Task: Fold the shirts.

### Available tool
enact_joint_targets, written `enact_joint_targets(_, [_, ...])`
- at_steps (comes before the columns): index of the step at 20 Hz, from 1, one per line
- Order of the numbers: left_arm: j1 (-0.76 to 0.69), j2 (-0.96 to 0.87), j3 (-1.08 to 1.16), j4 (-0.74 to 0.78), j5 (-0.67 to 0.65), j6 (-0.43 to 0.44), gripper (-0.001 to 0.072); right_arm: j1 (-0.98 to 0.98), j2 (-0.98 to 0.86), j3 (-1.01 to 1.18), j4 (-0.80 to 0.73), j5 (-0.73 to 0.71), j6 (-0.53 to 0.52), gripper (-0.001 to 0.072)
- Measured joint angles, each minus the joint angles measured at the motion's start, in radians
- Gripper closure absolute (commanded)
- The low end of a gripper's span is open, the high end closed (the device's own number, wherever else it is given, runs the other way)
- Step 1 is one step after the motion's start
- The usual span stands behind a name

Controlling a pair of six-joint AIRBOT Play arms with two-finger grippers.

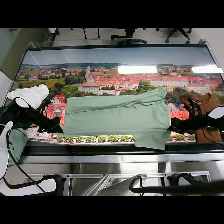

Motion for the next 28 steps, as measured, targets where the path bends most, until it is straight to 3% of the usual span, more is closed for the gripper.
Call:
enact_joint_targets(3, [-0.002, 0.059, -0.001, -0.011, 0.014, 0.004, 0.0693, -0.002, 0.019, 0.029, 0.043, -0.057, -0.05, 0.0693])
enact_joint_targets(7, [-0.004, 0.042, 0.119, -0.074, 0.044, 0.006, 0.0693, -0.002, -0.068, 0.13, 0.193, -0.193, -0.198, 0.0693])
enact_joint_targets(11, [-0.03, -0.089, 0.291, -0.149, 0.067, 0.006, 0.0693, 0.018, -0.294, 0.29, 0.348, -0.275, -0.354, 0.0691])
enact_joint_targets(16, [-0.095, -0.308, 0.462, -0.167, 0.126, 0.006, 0.0692, 0.057, -0.577, 0.434, 0.435, -0.378, -0.479, 0.0685])
enact_joint_targets(17, [-0.102, -0.348, 0.49, -0.168, 0.135, 0.004, 0.0691, 0.06, -0.616, 0.453, 0.444, -0.397, -0.493, 0.0636])
enact_joint_targets(18, [-0.107, -0.381, 0.515, -0.169, 0.139, 0.001, 0.0689, 0.063, -0.651, 0.473, 0.451, -0.415, -0.505, 0.0482])
enact_joint_targets(19, [-0.111, -0.413, 0.539, -0.168, 0.143, -0.003, 0.0672, 0.064, -0.674, 0.489, 0.455, -0.428, -0.516, 0.0379])
enact_joint_targets(21, [-0.115, -0.458, 0.586, -0.169, 0.137, -0.009, 0.0088, 0.061, -0.7, 0.523, 0.46, -0.436, -0.539, 0.0196])
enact_joint_targets(22, [-0.117, -0.475, 0.609, -0.168, 0.124, -0.01, 0.0035, 0.056, -0.703, 0.541, 0.459, -0.434, -0.549, 0.0109])
enact_joint_targets(23, [-0.117, -0.485, 0.63, -0.169, 0.113, -0.012, 0.0036, 0.047, -0.702, 0.554, 0.446, -0.43, -0.553, 0.0084])
enact_joint_targets(28, [-0.103, -0.505, 0.758, -0.169, 0.024, -0.033, 0.0037, -0.011, -0.7, 0.584, 0.375, -0.363, -0.533, 0.0066])
